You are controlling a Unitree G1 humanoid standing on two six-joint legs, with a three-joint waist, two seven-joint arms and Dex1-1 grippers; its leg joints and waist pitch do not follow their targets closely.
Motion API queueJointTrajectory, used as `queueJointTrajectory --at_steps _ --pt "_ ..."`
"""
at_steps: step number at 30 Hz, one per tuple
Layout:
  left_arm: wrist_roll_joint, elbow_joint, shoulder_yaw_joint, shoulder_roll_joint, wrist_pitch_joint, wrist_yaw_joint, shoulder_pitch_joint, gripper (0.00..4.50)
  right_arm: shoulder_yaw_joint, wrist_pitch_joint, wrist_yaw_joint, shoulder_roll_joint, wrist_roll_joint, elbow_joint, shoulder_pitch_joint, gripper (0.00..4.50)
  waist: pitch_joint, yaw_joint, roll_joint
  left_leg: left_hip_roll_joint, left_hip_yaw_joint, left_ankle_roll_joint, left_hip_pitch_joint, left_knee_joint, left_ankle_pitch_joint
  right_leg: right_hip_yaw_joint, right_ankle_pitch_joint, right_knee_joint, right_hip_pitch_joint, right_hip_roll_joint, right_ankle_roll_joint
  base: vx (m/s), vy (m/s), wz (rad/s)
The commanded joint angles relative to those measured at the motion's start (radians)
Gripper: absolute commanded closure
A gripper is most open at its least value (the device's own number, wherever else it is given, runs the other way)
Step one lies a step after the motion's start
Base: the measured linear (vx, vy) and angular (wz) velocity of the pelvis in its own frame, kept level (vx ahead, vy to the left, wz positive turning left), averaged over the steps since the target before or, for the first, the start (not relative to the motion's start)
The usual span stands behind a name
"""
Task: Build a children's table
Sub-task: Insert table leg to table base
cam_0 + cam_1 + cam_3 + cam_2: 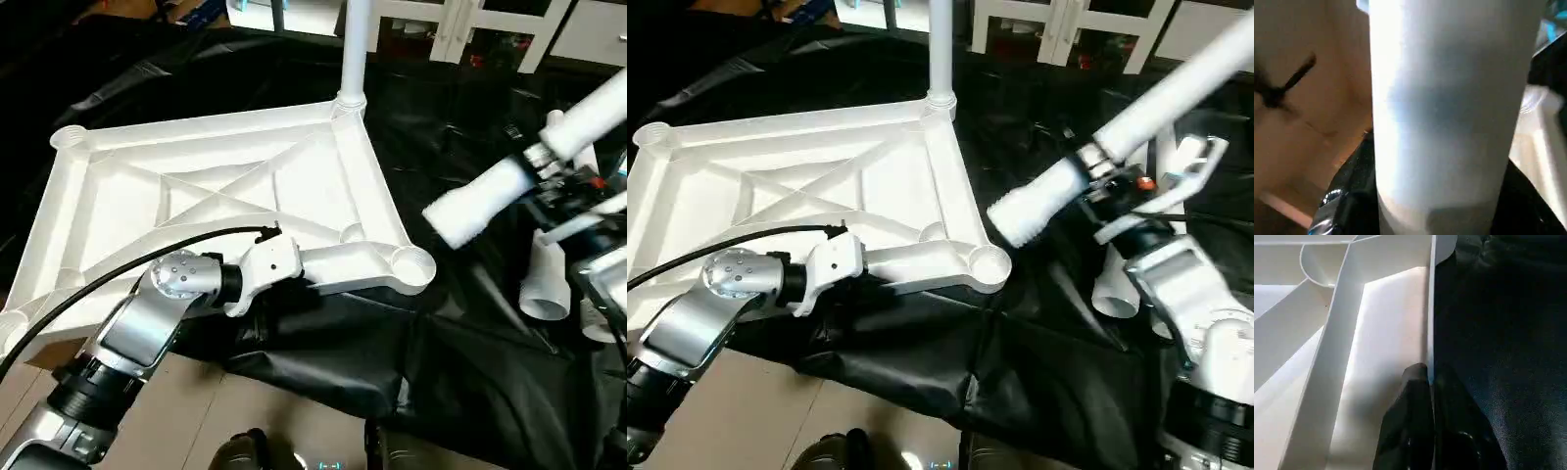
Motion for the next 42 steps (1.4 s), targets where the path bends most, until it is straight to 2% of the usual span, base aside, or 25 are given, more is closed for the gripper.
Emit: queueJointTrajectory --at_steps 1,2,3,4,5,6,7,9,12,18,20,23,26,30,32,34,37,39,42 --pt "0.0 0.038 -0.011 0.0 0.024 0.026 0.041 4.5 -0.025 0.012 -0.039 -0.005 0.105 0.006 -0.024 2.7 -0.063 0.003 -0.03 -0.007 -0.002 0.038 0.007 -0.062 -0.197 0.014 -0.385 -0.084 0.056 -0.021 -0.108 0.0 0.0 0.0" --pt "-0.001 0.034 -0.011 0.0 0.026 0.026 0.044 4.5 -0.03 0.014 -0.058 -0.006 0.144 0.014 -0.028 2.7 -0.063 0.003 -0.03 -0.007 -0.002 0.037 0.007 -0.063 -0.196 0.014 -0.39 -0.085 0.056 -0.022 -0.104 0.0 0.0 0.0" --pt "-0.001 0.034 -0.011 0.0 0.026 0.026 0.044 4.5 -0.03 0.014 -0.058 -0.006 0.144 0.014 -0.028 2.7 -0.063 0.003 -0.03 -0.007 -0.001 0.037 0.007 -0.063 -0.196 0.014 -0.389 -0.085 0.055 -0.021 -0.102 0.0 0.0 0.0" --pt "0.0 0.026 -0.011 0.002 0.028 0.021 0.05 4.5 -0.035 0.022 -0.077 -0.017 0.206 0.03 -0.034 2.7 -0.064 0.003 -0.03 -0.007 -0.002 0.04 0.007 -0.064 -0.186 0.014 -0.377 -0.084 0.057 -0.021 -0.102 0.0 0.0 0.0" --pt "0.001 0.023 -0.01 0.001 0.03 0.019 0.052 4.5 -0.035 0.026 -0.092 -0.025 0.236 0.035 -0.035 2.7 -0.066 0.004 -0.03 -0.007 -0.001 0.042 0.008 -0.063 -0.172 0.014 -0.351 -0.082 0.057 -0.02 -0.104 0.0 0.0 0.0" --pt "0.001 0.023 -0.01 0.001 0.03 0.019 0.052 4.5 -0.035 0.026 -0.092 -0.025 0.236 0.035 -0.035 2.7 -0.066 0.004 -0.03 -0.007 -0.001 0.042 0.008 -0.063 -0.172 0.014 -0.351 -0.082 0.057 -0.02 -0.104 0.0 0.0 0.0" --pt "0.002 0.021 -0.009 0.0 0.033 0.018 0.053 4.5 -0.033 0.031 -0.112 -0.037 0.273 0.041 -0.035 2.7 -0.068 0.005 -0.031 -0.007 0.0 0.046 0.006 -0.063 -0.152 0.014 -0.309 -0.078 0.06 -0.019 -0.113 0.0 0.0 0.0" --pt "0.002 0.021 -0.008 -0.001 0.034 0.019 0.052 4.5 -0.031 0.033 -0.119 -0.042 0.282 0.042 -0.034 2.7 -0.069 0.006 -0.031 -0.008 0.001 0.053 0.005 -0.062 -0.137 0.014 -0.273 -0.076 0.062 -0.018 -0.125 0.0 0.0 0.0" --pt "0.002 0.018 -0.008 -0.001 0.037 0.019 0.05 4.5 -0.025 0.038 -0.129 -0.053 0.291 0.043 -0.034 2.7 -0.068 0.007 -0.033 -0.009 0.004 0.059 0.004 -0.062 -0.135 0.014 -0.267 -0.076 0.062 -0.018 -0.132 0.0 0.0 0.0" --pt "0.002 0.01 -0.005 -0.007 0.042 0.025 0.052 4.5 -0.024 0.016 -0.186 -0.042 0.336 0.038 -0.043 2.7 -0.064 0.006 -0.035 -0.008 0.003 0.049 0.003 -0.065 -0.163 0.013 -0.345 -0.083 0.059 -0.021 -0.105 0.0 0.0 0.0" --pt "0.002 0.008 -0.005 -0.007 0.042 0.026 0.054 4.5 -0.016 0.014 -0.198 -0.051 0.337 0.036 -0.038 2.7 -0.064 0.006 -0.035 -0.008 0.002 0.046 0.003 -0.065 -0.166 0.013 -0.352 -0.084 0.057 -0.02 -0.097 0.0 0.0 0.0" --pt "0.003 0.006 -0.004 -0.008 0.042 0.028 0.055 4.5 -0.003 0.003 -0.217 -0.062 0.285 0.027 -0.033 2.7 -0.064 0.006 -0.035 -0.009 0.002 0.04 0.003 -0.065 -0.157 0.012 -0.338 -0.083 0.057 -0.019 -0.093 0.0 0.0 0.0" --pt "0.005 0.004 -0.004 -0.009 0.043 0.031 0.058 4.5 0.007 -0.085 -0.303 -0.035 0.139 0.019 -0.051 2.7 -0.064 0.006 -0.036 -0.01 0.004 0.032 0.0 -0.065 -0.151 0.013 -0.336 -0.083 0.056 -0.018 -0.091 0.0 0.0 0.0" --pt "0.008 0.001 -0.003 -0.012 0.046 0.035 0.061 4.5 -0.013 -0.225 -0.473 0.024 0.062 0.05 -0.089 2.7 -0.063 0.003 -0.034 -0.01 0.006 0.019 0.007 -0.067 -0.172 0.014 -0.366 -0.085 0.047 -0.018 -0.07 0.0 0.0 0.0" --pt "0.008 -0.004 -0.002 -0.014 0.051 0.038 0.063 4.5 -0.051 -0.332 -0.602 0.072 0.075 0.078 -0.119 2.7 -0.063 0.002 -0.034 -0.01 0.005 0.02 0.004 -0.067 -0.168 0.014 -0.339 -0.081 0.049 -0.018 -0.067 0.0 0.0 0.0" --pt "0.008 -0.006 -0.001 -0.014 0.053 0.039 0.064 4.5 -0.064 -0.36 -0.629 0.086 0.086 0.086 -0.129 2.7 -0.064 0.001 -0.033 -0.01 0.006 0.024 0.007 -0.067 -0.161 0.015 -0.29 -0.077 0.05 -0.014 -0.069 0.0 0.0 0.0" --pt "0.009 -0.007 0.001 -0.013 0.053 0.038 0.066 4.5 -0.083 -0.39 -0.671 0.113 0.098 0.084 -0.147 2.7 -0.066 0.0 -0.036 -0.015 0.006 0.049 0.003 -0.066 -0.135 0.015 -0.2 -0.069 0.057 -0.012 -0.086 0.0 0.0 0.0" --pt "0.01 -0.008 0.001 -0.013 0.054 0.039 0.067 4.5 -0.098 -0.416 -0.708 0.132 0.117 0.082 -0.161 2.7 -0.065 -0.001 -0.036 -0.015 0.005 0.06 0.002 -0.067 -0.135 0.014 -0.2 -0.069 0.058 -0.013 -0.087 0.0 0.0 0.0" --pt "0.012 -0.011 0.002 -0.013 0.057 0.038 0.069 4.5 -0.11 -0.442 -0.777 0.154 0.154 0.068 -0.178 2.7 -0.062 -0.003 -0.035 -0.014 0.006 0.059 0.004 -0.068 -0.153 0.014 -0.24 -0.073 0.055 -0.014 -0.079 0.0 0.0 0.0"
